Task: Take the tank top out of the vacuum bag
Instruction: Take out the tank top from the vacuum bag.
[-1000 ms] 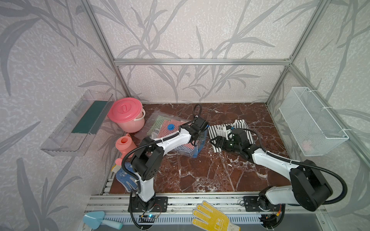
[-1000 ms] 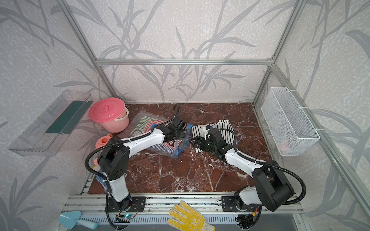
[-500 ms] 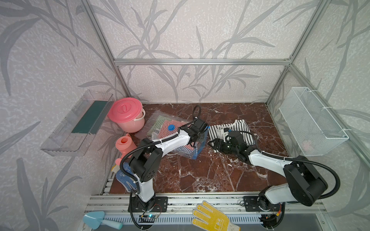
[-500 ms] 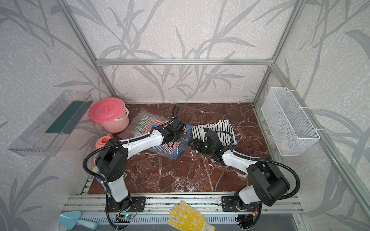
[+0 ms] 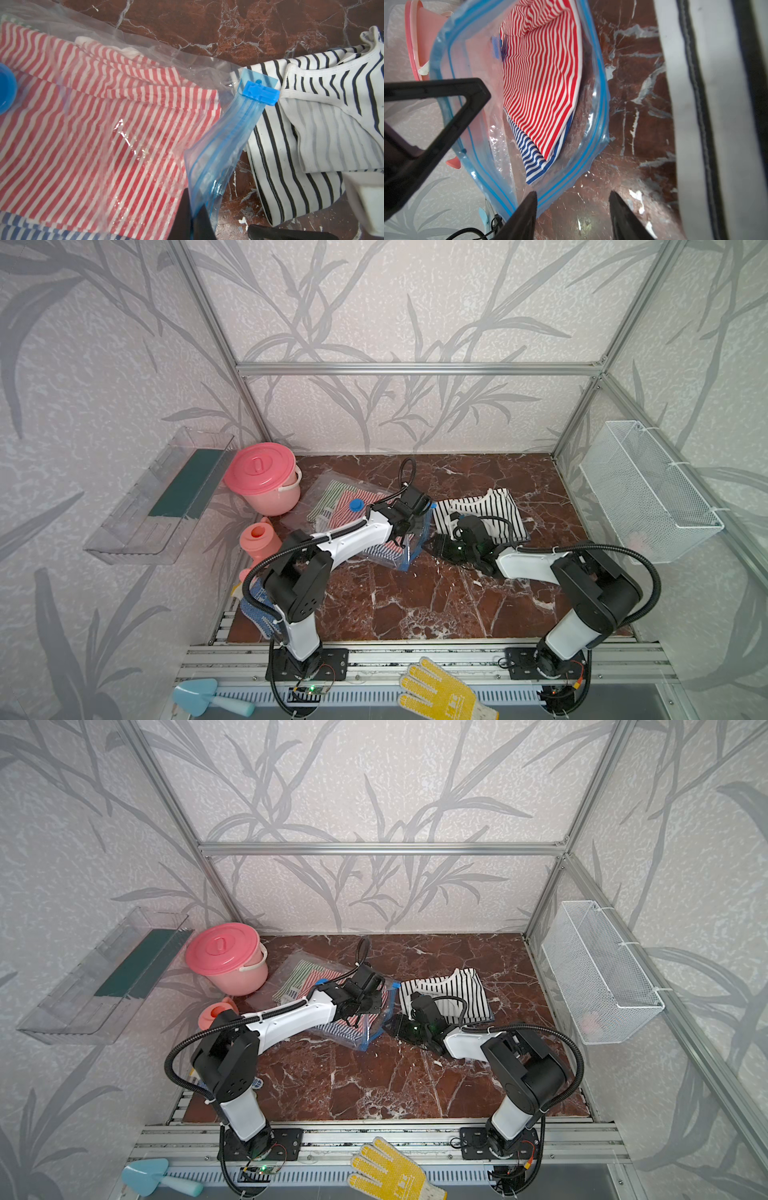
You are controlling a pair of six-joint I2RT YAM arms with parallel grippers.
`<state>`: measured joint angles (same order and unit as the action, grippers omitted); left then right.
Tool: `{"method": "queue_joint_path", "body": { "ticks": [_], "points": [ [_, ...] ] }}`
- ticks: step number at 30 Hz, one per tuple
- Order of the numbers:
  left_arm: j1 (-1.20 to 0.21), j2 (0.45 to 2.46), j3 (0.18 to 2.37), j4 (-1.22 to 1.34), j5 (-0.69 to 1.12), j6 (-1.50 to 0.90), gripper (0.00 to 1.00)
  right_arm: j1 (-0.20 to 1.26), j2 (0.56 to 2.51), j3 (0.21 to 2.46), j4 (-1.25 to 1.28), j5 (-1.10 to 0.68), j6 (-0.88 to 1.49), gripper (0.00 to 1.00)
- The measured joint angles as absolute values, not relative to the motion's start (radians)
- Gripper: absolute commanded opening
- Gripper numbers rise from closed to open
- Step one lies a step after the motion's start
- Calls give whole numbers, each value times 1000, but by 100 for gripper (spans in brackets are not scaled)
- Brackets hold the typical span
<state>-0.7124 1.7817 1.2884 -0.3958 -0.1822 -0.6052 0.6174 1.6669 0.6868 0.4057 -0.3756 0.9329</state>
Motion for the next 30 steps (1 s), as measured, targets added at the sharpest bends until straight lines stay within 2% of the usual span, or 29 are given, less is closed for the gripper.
{"method": "queue_joint_path", "body": {
  "ticks": [30],
  "points": [
    [-738, 1736, 1266, -387, -182, -606, 0, 642, 1874, 868, 414, -329, 908, 40]
  ]
}}
